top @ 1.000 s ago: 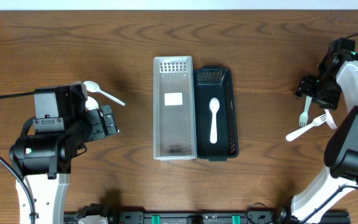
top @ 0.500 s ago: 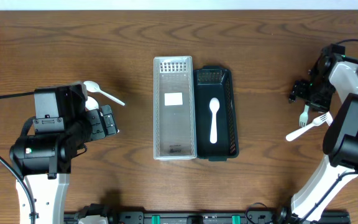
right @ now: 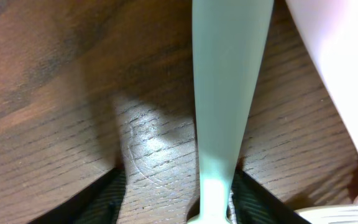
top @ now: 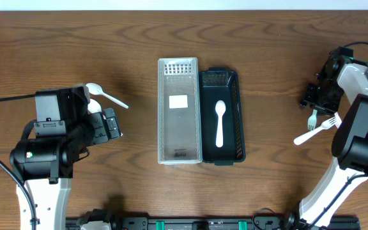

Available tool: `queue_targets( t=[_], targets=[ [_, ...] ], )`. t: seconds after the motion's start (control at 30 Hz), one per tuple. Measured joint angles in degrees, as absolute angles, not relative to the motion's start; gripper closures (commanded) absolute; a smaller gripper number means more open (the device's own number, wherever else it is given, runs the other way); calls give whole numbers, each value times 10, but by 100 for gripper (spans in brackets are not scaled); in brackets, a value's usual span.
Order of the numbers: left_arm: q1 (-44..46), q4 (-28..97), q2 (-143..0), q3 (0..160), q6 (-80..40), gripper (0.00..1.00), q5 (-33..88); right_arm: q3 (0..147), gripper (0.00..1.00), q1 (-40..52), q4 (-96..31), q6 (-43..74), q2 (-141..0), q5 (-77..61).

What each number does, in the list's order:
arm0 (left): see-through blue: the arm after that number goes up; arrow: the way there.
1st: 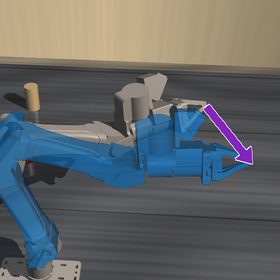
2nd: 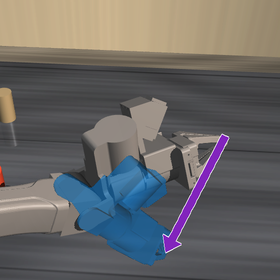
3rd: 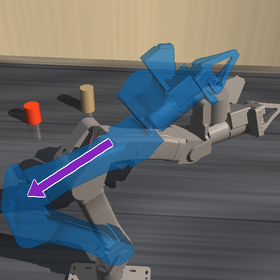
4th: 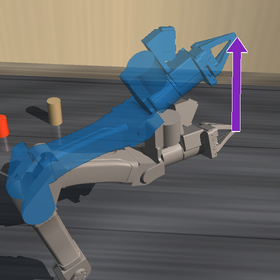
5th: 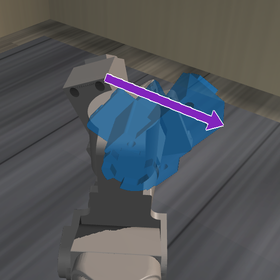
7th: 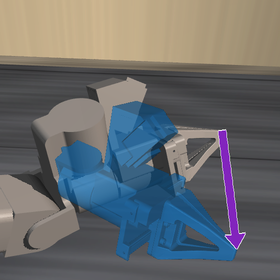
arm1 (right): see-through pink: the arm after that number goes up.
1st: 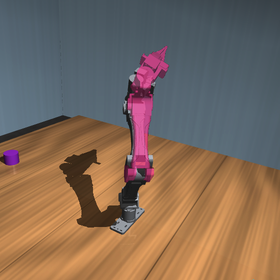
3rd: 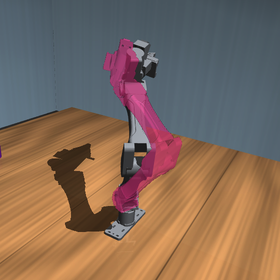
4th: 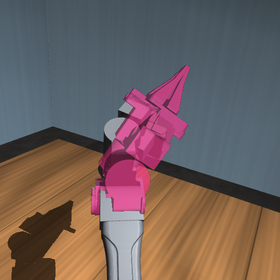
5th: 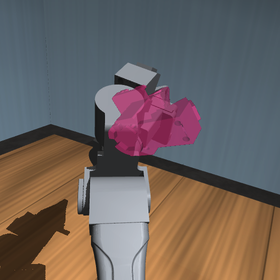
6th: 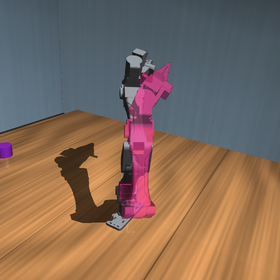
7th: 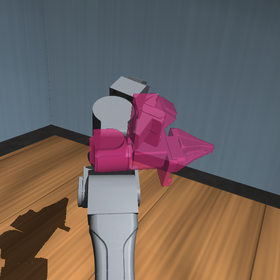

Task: Pack container
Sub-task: 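Move the right gripper to a white fork and grasp it, then carry the fork into the black basket and release it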

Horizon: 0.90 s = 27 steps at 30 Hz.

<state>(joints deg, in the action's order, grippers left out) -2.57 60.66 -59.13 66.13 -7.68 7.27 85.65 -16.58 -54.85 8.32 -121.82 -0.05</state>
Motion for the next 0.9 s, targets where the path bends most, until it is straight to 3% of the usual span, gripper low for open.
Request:
queue_targets(
  t=[0.13,0.43,0.63,0.9],
  targets=[
    [-26,607,-591,661,-77,2,73,856,66,-166,-551,82,-1218,-1],
    [-26,607,-591,661,-77,2,73,856,80,-166,-553,84,-1218,-1],
    [-26,607,-591,661,-77,2,73,856,99,-166,-552,83,-1218,-3],
    [-26,607,-591,661,-77,2,73,857,99,-166,-561,85,-1218,-3]
  ],
)
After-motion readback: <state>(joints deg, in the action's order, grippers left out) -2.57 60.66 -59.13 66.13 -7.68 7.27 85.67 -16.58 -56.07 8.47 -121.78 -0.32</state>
